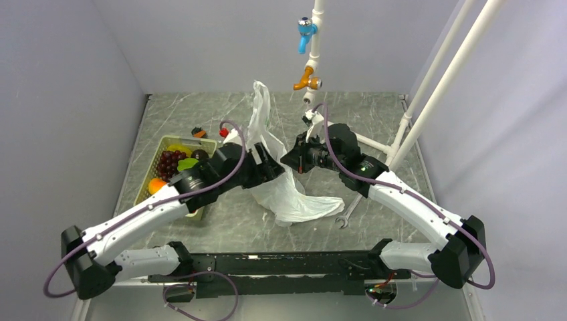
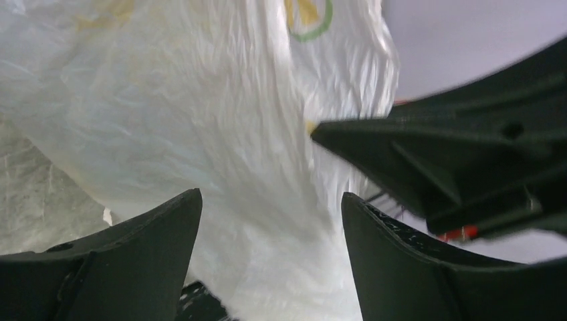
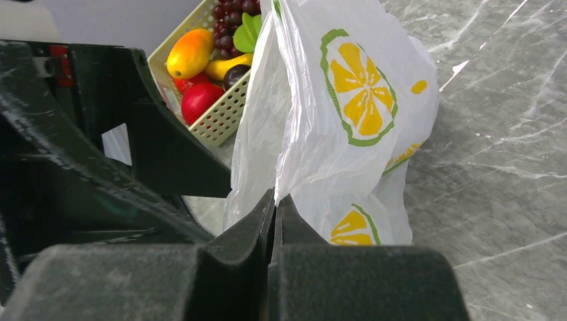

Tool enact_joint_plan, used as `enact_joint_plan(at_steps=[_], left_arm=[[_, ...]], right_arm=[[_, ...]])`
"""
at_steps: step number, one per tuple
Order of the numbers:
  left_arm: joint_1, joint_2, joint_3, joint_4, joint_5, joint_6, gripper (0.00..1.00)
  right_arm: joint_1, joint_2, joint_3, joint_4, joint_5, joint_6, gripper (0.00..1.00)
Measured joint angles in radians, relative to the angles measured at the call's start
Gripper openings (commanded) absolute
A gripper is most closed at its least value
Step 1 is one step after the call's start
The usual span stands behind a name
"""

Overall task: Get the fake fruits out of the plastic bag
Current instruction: Adjust the plastic bag at the center of the board.

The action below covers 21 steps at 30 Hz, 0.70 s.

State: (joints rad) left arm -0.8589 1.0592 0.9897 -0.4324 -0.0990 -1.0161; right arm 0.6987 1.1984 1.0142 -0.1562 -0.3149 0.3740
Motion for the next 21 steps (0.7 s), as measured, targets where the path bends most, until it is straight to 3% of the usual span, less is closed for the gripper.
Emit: enact_joint_plan(at_steps=[3,6,9,15,21], left_arm=[[-0.039,0.077,0.060,-0.010,-0.106,-0.078,0.83],[-0.058,0.116,0.080,-0.027,-0.179,-0.150,0.71],[-0.063,0.135,0.081,-0.035,-0.222,-0.198,0.66],[-0.064,0.112,0.056,-0.045,-0.277,-0.224,0.33],[-0.057,0.006,0.019,-0.053,-0.308,-0.142,0.12]], right_arm=[[0.000,0.000,0.000,0.000,0.001,0.003,0.00],[-0.002,-0.005,0.000,-0.003,0.018,0.005,0.00],[-0.002,-0.018,0.000,-0.005,0.028,0.009,0.00],[0.004,-0.052,0.000,-0.024,0.131,0.015,0.00],[0.005,-0.055,0.006,-0.055,0.261,0.023,0.00]])
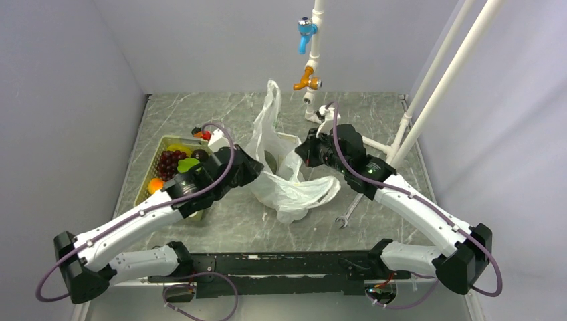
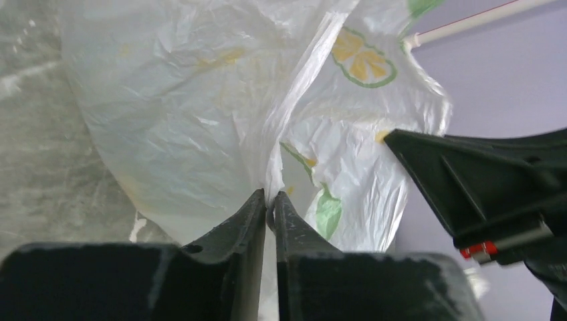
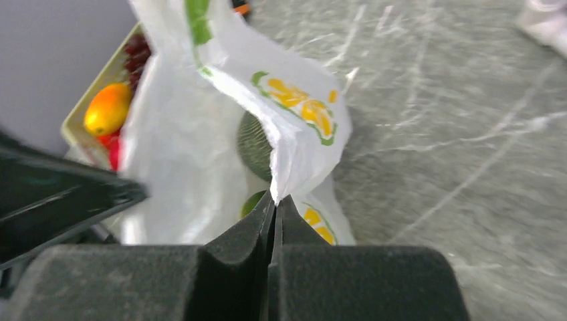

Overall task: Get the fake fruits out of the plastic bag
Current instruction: Adjust the plastic bag at the center of the board.

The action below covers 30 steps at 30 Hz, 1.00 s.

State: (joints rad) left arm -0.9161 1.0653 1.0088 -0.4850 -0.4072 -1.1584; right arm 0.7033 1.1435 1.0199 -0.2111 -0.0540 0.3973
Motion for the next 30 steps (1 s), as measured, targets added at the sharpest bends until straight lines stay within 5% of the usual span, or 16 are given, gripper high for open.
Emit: enact_joint_plan(at_steps=[5,12,24,30], left_arm=[[0.042,-0.100,0.001,-0.015,0.006,0.097,0.00],[0.195,-0.177,0.026,-0.030,0.111,0.217,0.00],[0.426,0.009,0.290,-0.043,0.367,0.402,0.00],[0.475,-0.090,0.090,-0.014,0.392,0.423,0.00]], right_arm=[[-0.009,0.000,0.070,-0.105,0.179,-0.002,0.00],[-0.051,-0.003,0.181,-0.153,0.345,-0.063,0.00],[-0.091,0.238,0.597,-0.172,0.474,-0.347,0.00],[-0.196,0.297,0.596,-0.222,0.396,-0.392,0.00]])
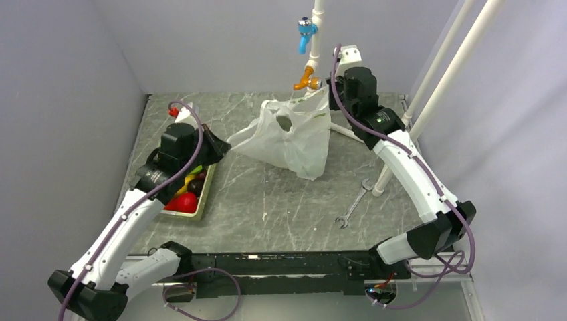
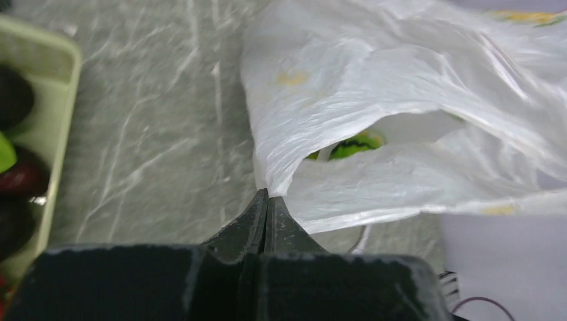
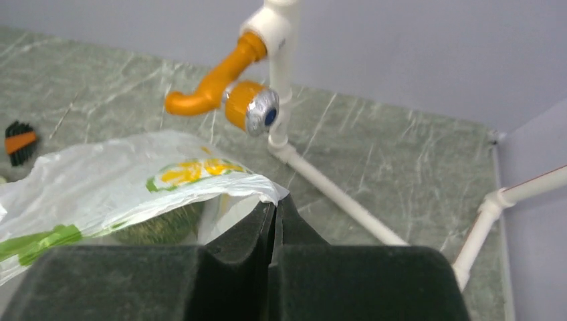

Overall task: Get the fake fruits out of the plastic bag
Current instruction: Adjust the plastic bag at the center of the board.

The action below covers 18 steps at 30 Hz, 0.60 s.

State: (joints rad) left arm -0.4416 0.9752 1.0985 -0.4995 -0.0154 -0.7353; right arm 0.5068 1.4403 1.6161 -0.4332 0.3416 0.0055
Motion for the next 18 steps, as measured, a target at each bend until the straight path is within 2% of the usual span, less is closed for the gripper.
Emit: enact_joint_plan(at_steps=[3,8,10,12,13,15,18], left_arm=[[0.015,-0.006,-0.090,0.005,0.019,0.001,0.00],[-0.007,-0.003,-0.343,0.193,0.161,-0.042,0.00],[-0.043,-0.018,-0.428,0.248,0.183,-0.069,0.00],[-0.091,-0.044,-0.483,0.295,0.189,-0.092,0.00],[-0.122,-0.063,-0.502,0.318,0.189,-0.100,0.01],[-0.170,-0.089,-0.515,0.355,0.189,-0.111,0.12],[-0.227,-0.122,-0.516,0.385,0.182,-0.111,0.38]], right_arm=[[-0.046,0.005,-0.047,-0.013,-0.115,0.033,0.00],[-0.028,0.013,-0.156,-0.020,-0.246,0.087,0.00],[-0.015,0.015,-0.182,-0.035,-0.266,0.104,0.26],[-0.001,0.018,-0.190,-0.051,-0.276,0.124,0.60],[0.006,0.018,-0.190,-0.058,-0.278,0.135,0.71],[0.031,0.016,-0.190,-0.073,-0.266,0.154,0.86],[0.106,0.010,-0.193,-0.117,-0.200,0.175,0.97]])
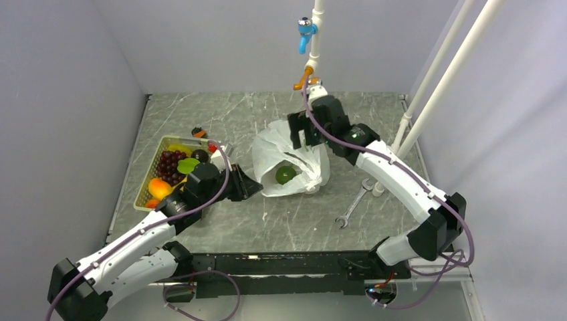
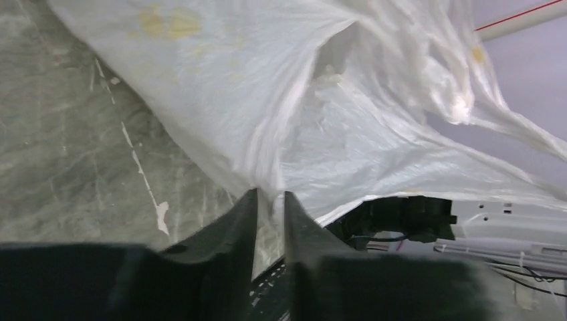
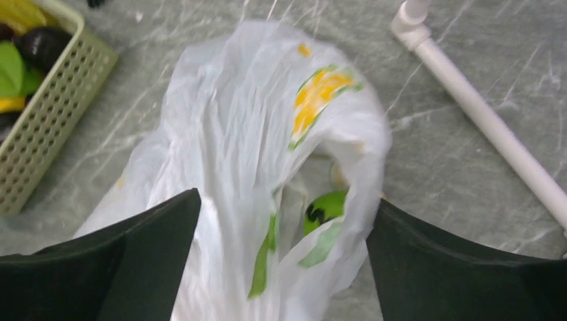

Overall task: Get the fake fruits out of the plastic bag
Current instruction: Adjust the plastic bag at the center of the board.

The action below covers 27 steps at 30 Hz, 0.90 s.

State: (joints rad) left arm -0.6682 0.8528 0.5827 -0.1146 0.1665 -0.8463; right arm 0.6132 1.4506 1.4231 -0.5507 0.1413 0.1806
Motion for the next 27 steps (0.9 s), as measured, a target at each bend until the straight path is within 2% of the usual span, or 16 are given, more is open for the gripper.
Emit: enact_joint_plan(at_steps=[4,7,12,18,21,27], left_arm=[[-0.027,-0.047,0.016,-0.055,-0.024,0.047,0.71],[-0.029,-0.067,0.075,-0.139,-0.036,0.110,0.83],[-0.029,-0.042,0.260,-0.250,-0.043,0.246,0.99],[-0.050,0.132,0.560,-0.321,-0.043,0.472,0.99],[-0.084,0.224,0.640,-0.322,-0.055,0.590,1.00],[-0.201,0.360,0.651,-0.311,-0.115,0.852,0.99]], right_arm=[[0.108,-0.066,-0.050,-0.065,0.055,0.040,1.00],[0.113,-0.192,-0.134,-0.100,0.058,0.090,1.00],[0.099,-0.420,-0.220,-0.118,0.041,0.194,1.00],[0.099,-0.493,-0.283,-0.110,-0.006,0.355,0.99],[0.099,-0.500,-0.384,-0.087,-0.042,0.416,0.96],[0.099,-0.520,-0.531,-0.034,-0.184,0.467,0.69]])
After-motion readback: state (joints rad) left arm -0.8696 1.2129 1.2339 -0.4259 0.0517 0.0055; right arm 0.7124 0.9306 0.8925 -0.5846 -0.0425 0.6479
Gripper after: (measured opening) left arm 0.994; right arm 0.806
